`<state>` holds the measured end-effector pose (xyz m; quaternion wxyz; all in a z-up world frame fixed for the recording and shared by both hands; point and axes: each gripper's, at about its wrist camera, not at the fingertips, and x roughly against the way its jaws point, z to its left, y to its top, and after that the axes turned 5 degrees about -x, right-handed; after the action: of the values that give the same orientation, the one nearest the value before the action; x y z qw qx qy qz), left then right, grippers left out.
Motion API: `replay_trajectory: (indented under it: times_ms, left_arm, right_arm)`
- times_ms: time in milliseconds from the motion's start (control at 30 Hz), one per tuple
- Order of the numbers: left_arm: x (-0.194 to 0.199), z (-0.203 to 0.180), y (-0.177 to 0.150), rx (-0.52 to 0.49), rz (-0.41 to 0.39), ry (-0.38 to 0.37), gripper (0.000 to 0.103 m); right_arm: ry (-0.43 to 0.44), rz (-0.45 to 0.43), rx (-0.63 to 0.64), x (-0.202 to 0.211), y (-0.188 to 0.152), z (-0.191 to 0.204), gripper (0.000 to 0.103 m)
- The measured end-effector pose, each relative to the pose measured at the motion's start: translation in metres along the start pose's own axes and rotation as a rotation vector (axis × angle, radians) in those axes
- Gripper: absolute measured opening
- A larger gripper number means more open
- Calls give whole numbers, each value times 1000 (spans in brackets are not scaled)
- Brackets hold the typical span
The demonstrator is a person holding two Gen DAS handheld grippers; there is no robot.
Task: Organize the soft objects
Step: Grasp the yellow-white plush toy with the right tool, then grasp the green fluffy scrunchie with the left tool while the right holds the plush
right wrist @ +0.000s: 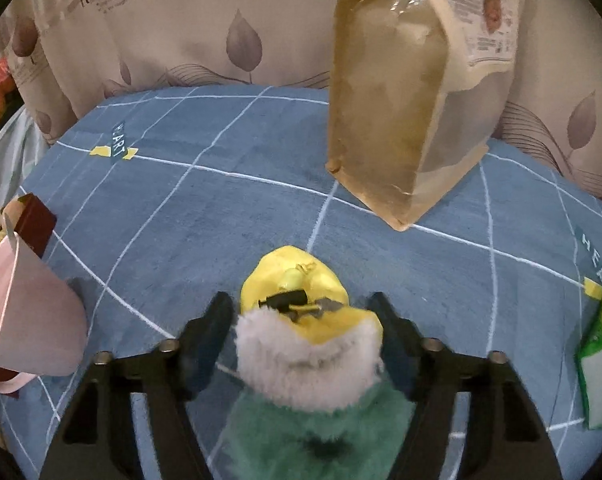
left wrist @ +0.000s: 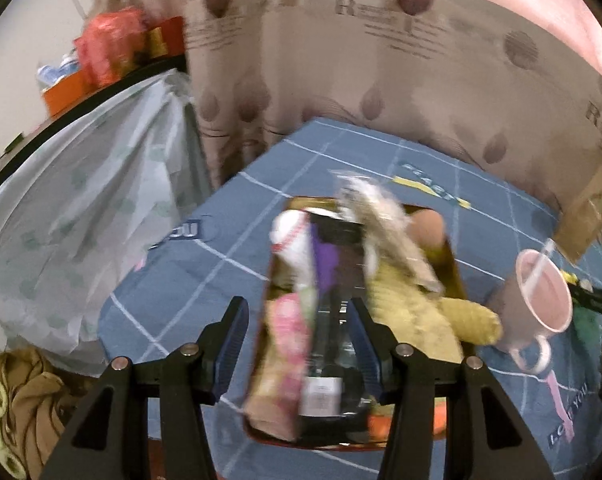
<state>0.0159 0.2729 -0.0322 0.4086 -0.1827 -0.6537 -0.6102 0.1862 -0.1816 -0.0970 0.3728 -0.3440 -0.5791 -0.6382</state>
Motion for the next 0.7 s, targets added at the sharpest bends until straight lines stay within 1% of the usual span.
replay_trajectory:
  times_ms: [100, 200, 333, 533, 600, 700]
  left_arm:
    - [4, -23, 4, -48, -6, -21, 52]
    - [10, -48, 7, -90, -17, -58, 52]
    - [16, -84, 12, -151, -24, -110, 52]
    - [26, -136, 14, -241, -39, -193, 52]
    - [30, -153, 15, -265, -41, -231, 52]
    - [36, -177, 14, -300, -41, -283, 52]
  right_arm:
    - [17, -7, -2, 0, 0, -1, 49]
    - [26, -20, 5, 3, -2, -2, 45]
    - [32, -52, -4, 15, -5, -11, 43]
    - [43, -134, -65, 50, -7, -37, 43]
    - [28, -155, -79, 63, -12, -50, 43]
    - [5, -162, -105, 76, -26, -72, 43]
